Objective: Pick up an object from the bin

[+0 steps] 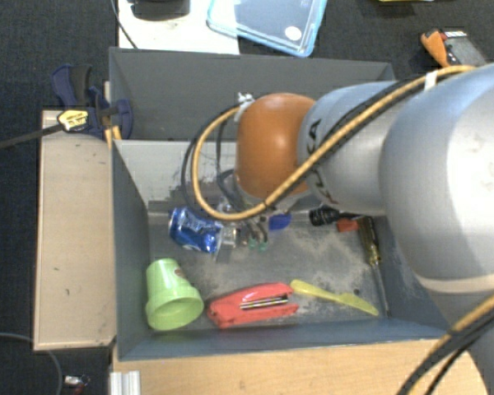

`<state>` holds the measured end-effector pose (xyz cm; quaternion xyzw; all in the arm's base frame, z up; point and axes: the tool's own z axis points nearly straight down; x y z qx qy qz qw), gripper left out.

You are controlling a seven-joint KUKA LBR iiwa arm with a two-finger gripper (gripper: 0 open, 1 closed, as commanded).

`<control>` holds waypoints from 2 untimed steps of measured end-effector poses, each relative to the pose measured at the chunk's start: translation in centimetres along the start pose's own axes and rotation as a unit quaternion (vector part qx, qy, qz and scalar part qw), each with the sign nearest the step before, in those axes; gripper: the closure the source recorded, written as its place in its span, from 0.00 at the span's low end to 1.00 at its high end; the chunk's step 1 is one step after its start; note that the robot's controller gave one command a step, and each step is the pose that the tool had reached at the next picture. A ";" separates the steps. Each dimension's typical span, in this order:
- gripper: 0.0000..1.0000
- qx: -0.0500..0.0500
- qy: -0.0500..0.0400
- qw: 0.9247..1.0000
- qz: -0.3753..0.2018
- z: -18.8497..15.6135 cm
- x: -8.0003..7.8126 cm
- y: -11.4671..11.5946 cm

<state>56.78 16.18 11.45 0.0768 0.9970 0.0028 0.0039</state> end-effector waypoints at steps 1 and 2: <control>1.00 0.000 -0.001 1.000 0.000 -1.4 0.0 0.0; 1.00 0.000 -0.001 1.000 0.000 -2.5 0.0 0.0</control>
Offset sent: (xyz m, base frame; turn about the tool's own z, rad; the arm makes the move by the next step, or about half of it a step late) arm -0.0003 -0.0003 0.0117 0.0001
